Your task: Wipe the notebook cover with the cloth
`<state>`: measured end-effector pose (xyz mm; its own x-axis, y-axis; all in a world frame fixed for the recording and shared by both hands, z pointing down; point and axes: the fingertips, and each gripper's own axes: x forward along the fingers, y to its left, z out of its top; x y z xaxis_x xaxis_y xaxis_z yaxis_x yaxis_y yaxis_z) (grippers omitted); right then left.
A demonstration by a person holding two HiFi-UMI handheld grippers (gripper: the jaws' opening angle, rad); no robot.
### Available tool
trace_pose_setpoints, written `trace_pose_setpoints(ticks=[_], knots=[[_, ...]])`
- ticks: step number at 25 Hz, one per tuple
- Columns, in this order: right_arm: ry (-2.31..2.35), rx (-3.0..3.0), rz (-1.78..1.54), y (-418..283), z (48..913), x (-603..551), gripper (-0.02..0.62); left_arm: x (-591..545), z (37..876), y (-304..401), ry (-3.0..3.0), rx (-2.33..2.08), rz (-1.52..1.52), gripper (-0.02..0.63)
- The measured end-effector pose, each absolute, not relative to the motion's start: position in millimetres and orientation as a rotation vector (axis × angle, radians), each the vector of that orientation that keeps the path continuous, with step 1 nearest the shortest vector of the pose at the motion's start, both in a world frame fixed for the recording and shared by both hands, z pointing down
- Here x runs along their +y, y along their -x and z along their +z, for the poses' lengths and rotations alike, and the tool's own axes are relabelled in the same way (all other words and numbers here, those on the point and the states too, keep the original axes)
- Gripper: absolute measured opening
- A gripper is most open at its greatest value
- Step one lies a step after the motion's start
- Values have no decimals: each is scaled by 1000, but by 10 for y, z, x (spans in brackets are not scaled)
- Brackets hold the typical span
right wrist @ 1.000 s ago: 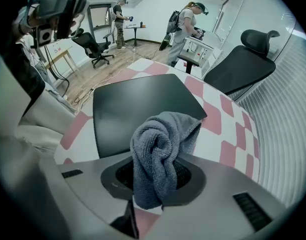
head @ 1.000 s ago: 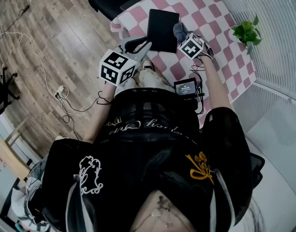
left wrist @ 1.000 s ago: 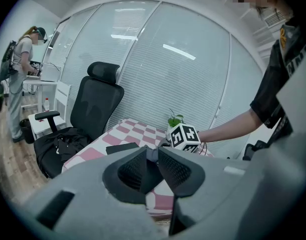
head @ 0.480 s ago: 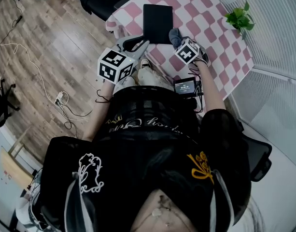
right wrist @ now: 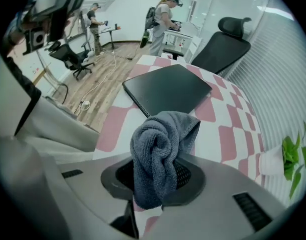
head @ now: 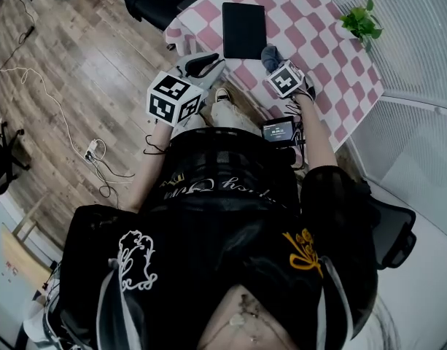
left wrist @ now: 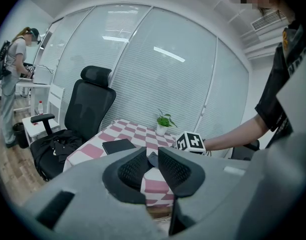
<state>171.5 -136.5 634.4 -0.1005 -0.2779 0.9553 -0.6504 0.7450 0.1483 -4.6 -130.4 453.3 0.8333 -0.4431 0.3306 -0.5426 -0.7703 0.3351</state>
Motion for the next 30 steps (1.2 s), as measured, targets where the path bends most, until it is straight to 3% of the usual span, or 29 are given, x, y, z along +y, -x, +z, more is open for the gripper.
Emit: trace_pose_setpoints(ticks=[6,19,30], knots=[[-1067,-1756,597,-1639,6104,-1278,86,-1034,4378,342,-2606,-723,269,72],[-1189,-1994,563,-832,5243,-608,86,-612,4600,479,-2552,-671,264,72],[-1185,-2099,557,-671,4971,-191,86,-414,4545,413,-2539,-778,237,72]])
